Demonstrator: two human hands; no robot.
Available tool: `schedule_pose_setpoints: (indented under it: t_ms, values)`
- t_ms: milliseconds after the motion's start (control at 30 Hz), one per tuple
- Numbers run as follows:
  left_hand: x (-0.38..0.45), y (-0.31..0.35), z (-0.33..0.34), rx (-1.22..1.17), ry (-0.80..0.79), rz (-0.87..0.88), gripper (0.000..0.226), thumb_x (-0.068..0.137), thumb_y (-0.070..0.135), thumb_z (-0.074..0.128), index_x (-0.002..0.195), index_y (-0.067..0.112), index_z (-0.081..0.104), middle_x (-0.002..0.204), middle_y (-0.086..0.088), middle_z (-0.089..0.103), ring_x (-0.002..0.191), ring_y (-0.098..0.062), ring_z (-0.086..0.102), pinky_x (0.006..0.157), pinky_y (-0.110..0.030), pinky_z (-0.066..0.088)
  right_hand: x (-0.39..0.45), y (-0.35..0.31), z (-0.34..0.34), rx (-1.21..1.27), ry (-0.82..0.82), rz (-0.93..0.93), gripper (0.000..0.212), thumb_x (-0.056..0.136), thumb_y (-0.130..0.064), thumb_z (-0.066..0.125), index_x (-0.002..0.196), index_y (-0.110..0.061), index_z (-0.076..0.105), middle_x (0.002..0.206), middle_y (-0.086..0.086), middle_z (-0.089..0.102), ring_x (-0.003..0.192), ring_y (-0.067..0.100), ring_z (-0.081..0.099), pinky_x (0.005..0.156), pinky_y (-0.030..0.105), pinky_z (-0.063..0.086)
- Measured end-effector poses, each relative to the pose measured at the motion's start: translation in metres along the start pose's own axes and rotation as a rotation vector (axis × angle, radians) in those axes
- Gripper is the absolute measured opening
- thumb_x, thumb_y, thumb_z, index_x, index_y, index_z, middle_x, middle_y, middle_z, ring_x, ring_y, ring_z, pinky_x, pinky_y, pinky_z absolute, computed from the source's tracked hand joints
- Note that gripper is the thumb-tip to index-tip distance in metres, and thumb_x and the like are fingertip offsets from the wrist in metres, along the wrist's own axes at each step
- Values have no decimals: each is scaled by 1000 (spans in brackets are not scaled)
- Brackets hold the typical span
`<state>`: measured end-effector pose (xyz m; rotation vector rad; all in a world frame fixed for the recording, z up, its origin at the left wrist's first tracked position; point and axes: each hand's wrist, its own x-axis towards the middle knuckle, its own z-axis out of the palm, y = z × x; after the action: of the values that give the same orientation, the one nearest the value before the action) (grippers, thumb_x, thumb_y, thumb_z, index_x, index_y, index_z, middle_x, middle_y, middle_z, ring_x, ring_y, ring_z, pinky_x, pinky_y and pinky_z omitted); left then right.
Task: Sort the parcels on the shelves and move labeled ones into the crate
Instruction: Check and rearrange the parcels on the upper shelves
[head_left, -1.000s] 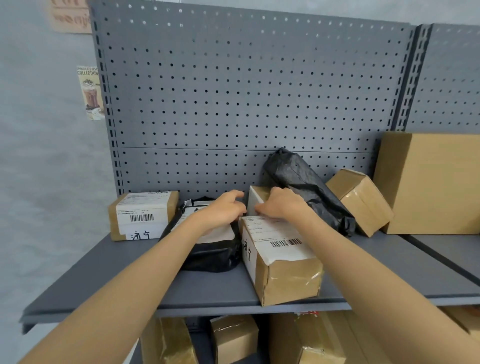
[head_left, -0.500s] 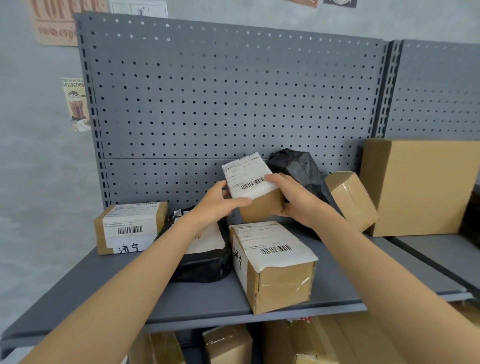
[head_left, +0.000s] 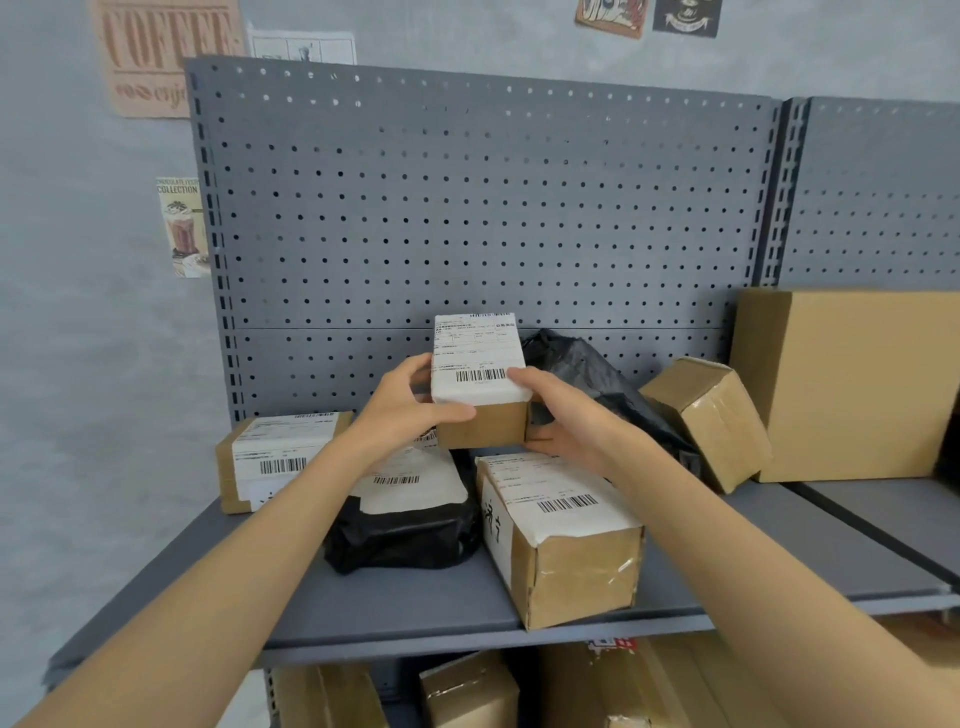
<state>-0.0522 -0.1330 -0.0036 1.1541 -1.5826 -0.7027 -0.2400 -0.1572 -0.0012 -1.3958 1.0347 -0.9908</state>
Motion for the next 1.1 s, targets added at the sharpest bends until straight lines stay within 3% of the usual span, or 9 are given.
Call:
schedule_pose_setpoints:
  t_ms: [67,200,367,533,667,767,833,1000,1100]
  values:
    - [-4,-5,-4,31,5,-7,77,70,17,79,137,22,40,128,10,51,105,-6,52,73,-13,39,2,2,4,-22,-9,-3,62,93,-39,52,147,-31,25,147,-3,38,124,27,50,107,40,39]
    - [-7,-10,-8,50,10,-17,82,69,18,79,140,20,38,136,7,48,110,-9,51,76,-14,39,1,2,11,-65,-40,-9,49,93,-34,52,140,-30,39,112,-11,59,100,12,59,93,29,44]
    - [-9,-7,-14,32,39,30,84,66,15,81,138,22,39,134,8,51,112,-10,56,85,-23,44,-3,0,13,-77,-71,-59,67,84,-26,68,142,-33,36,132,-5,55,118,19,54,104,36,41]
    - [-9,3,-22,0,104,137,82,63,13,83,133,25,41,120,18,50,88,26,49,61,0,41,-7,-7,13,-176,-63,-229,91,76,-15,76,148,-31,22,145,-5,42,128,15,45,97,31,43]
    - [-8,10,-22,-22,149,192,82,60,10,85,124,33,39,112,31,44,98,14,48,63,-1,42,-9,-13,16,-245,27,-437,91,75,-4,76,147,-28,25,146,-2,39,130,16,44,91,23,45]
    - [-6,13,-18,0,179,242,86,60,7,85,125,32,34,113,34,39,105,4,50,70,-4,42,-10,-15,17,-309,103,-611,90,73,-3,77,144,-24,26,145,-1,40,127,7,41,80,2,43]
    - [-4,13,-15,19,187,260,89,59,7,85,128,29,32,114,36,37,107,1,50,71,-3,41,-11,-15,16,-321,120,-665,90,72,-6,78,144,-23,26,145,-3,40,122,3,40,75,-5,40]
    - [0,9,-9,24,136,223,92,61,11,85,133,28,31,127,21,40,111,-5,49,83,-15,39,-11,-11,5,-369,106,-605,87,75,-4,75,143,-26,26,147,-2,39,122,10,46,84,8,44]
    - [-1,8,-5,48,89,194,89,63,22,84,136,30,32,128,21,41,102,17,44,78,-6,36,-9,-6,-2,-372,85,-478,79,75,-12,77,138,-18,30,147,0,39,129,17,46,99,26,43]
